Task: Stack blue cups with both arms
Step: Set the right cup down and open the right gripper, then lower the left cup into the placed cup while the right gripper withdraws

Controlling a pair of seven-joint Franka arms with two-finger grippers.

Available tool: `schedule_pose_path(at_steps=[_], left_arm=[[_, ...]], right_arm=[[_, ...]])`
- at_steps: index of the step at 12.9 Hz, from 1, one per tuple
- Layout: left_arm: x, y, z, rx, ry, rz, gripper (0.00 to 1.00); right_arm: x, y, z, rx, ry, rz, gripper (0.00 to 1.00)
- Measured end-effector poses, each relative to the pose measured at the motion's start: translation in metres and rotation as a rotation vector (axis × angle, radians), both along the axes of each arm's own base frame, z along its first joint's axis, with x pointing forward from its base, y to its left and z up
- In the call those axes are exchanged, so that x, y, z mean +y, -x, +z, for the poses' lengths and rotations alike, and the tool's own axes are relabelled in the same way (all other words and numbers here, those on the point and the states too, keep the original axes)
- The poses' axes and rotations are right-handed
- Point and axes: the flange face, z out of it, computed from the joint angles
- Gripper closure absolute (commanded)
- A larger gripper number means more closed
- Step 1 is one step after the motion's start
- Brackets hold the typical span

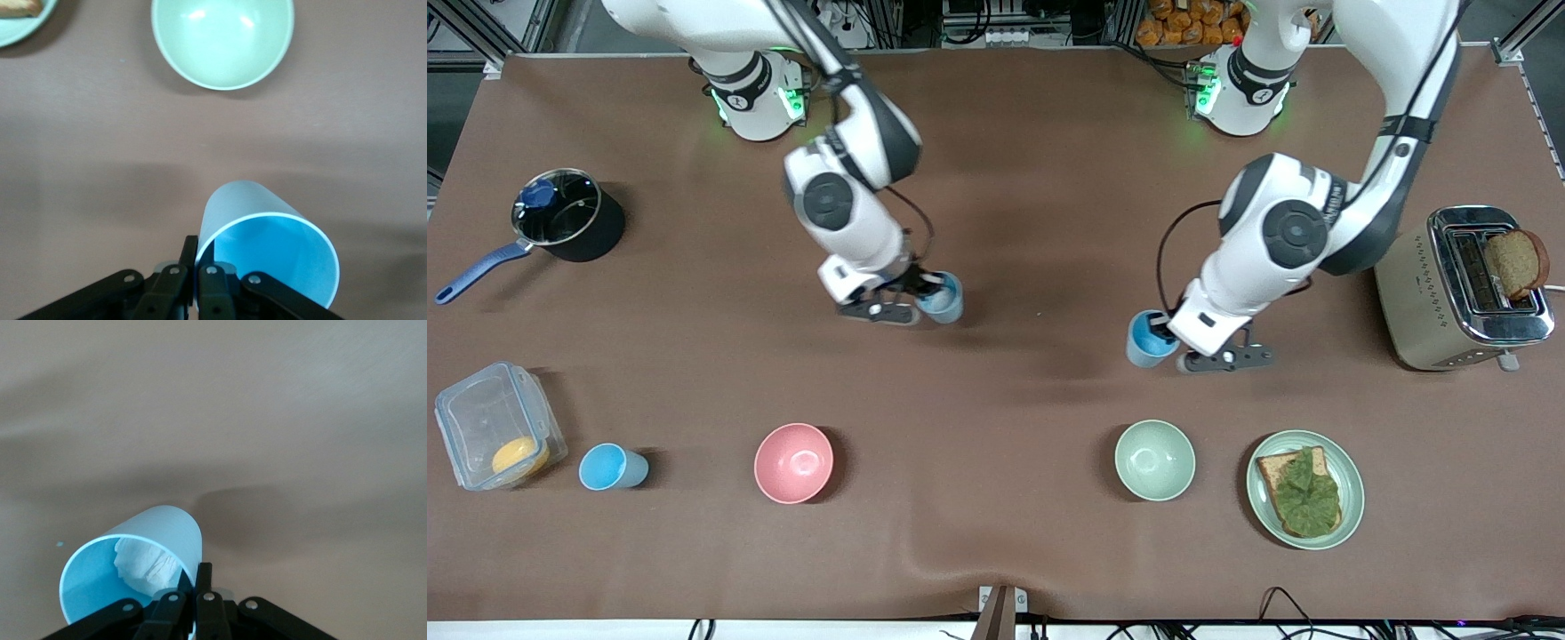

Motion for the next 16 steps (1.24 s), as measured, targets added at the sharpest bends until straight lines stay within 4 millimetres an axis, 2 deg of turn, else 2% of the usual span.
schedule_pose_path(at_steps=[2, 3, 4, 5, 6, 8, 9, 11, 13, 15, 16], left_arm=[[-0.021, 0.003, -0.001, 0.005, 0.008, 0.025, 1.00], [-0.025, 0.003, -0.003, 0.008, 0.010, 0.029, 1.00], [-0.026, 0.002, -0.004, 0.011, 0.012, 0.037, 1.00], [-0.026, 0.001, -0.006, 0.013, 0.014, 0.046, 1.00], [-0.029, 0.000, -0.006, 0.015, 0.017, 0.061, 1.00], [-0.046, 0.003, -0.003, 0.015, 0.026, 0.093, 1.00], [-0.057, 0.005, 0.000, 0.013, 0.032, 0.108, 1.00], [-0.081, 0.011, 0.002, 0.014, 0.043, 0.137, 1.00], [-0.103, 0.020, 0.004, 0.019, 0.051, 0.160, 1.00], [-0.136, 0.036, 0.006, 0.029, 0.059, 0.197, 1.00], [-0.158, 0.049, 0.007, 0.034, 0.066, 0.212, 1.00]], right_arm=[[0.036, 0.015, -0.022, 0.012, 0.001, -0.034, 1.00], [0.044, 0.017, -0.029, 0.018, 0.004, -0.037, 0.64], [0.046, 0.015, -0.033, 0.020, 0.006, -0.039, 0.31], [0.045, 0.012, -0.031, 0.021, 0.008, -0.043, 0.17], [0.043, 0.009, -0.028, 0.022, 0.010, -0.046, 0.08], [0.040, 0.005, -0.022, 0.029, 0.017, -0.049, 0.00], [0.039, 0.002, -0.015, 0.034, 0.020, -0.049, 0.00], [0.024, -0.014, 0.018, 0.042, 0.023, -0.066, 0.00], [-0.015, -0.039, 0.070, 0.045, 0.018, -0.057, 0.00], [-0.071, -0.061, 0.127, 0.042, 0.009, -0.032, 0.00], [-0.103, -0.069, 0.154, 0.048, 0.009, -0.011, 0.00]])
